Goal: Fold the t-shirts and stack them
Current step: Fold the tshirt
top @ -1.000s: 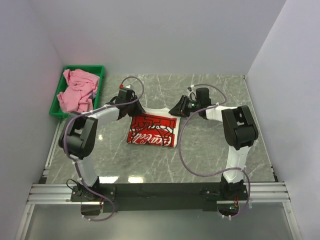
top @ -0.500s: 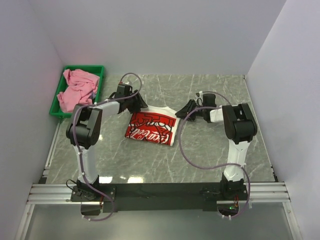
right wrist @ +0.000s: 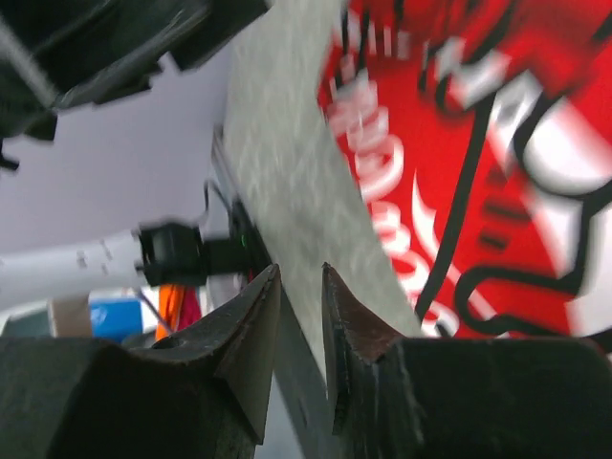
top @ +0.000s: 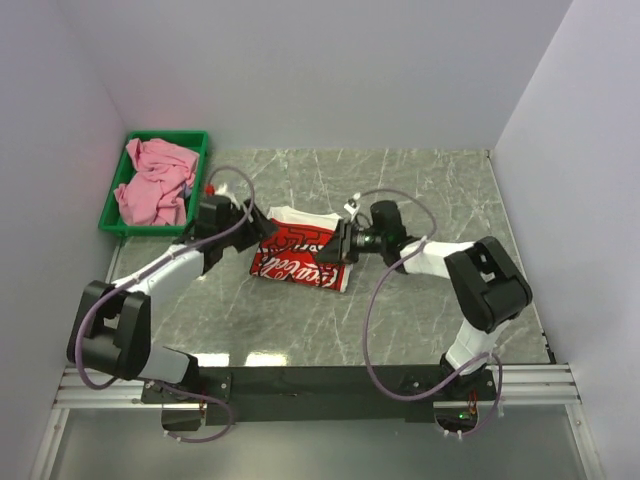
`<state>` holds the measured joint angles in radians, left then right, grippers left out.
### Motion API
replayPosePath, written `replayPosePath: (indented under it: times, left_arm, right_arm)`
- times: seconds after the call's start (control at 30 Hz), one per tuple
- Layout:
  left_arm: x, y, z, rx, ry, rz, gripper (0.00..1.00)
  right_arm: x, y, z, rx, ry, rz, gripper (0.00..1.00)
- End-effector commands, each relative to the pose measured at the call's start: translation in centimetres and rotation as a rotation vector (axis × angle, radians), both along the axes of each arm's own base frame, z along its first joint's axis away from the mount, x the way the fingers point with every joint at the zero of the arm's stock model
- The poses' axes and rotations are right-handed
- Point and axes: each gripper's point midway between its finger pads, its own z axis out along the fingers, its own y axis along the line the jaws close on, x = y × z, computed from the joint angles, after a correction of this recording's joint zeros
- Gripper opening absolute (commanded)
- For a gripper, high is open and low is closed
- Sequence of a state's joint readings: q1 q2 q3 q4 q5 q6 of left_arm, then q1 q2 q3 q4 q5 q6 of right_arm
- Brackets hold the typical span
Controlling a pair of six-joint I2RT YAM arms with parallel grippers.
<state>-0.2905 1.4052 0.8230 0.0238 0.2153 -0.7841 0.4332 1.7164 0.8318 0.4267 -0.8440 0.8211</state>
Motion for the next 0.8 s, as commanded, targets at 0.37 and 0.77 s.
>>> replayPosePath:
  times: [0.37,0.77]
  left_arm:
    - [-4.4,1.9,-11.0,-0.038,0.283,0.146,0.48]
    - [-8.4,-2.0,-5.0,-0.246,0.198,0.096,0.46]
  right_arm:
    - [-1.4,-4.6,-11.6,-0.034,0.365,-0.197,0.28]
    - [3.5,-8.0,-4.7,-0.148,0.096,-0.225,0.28]
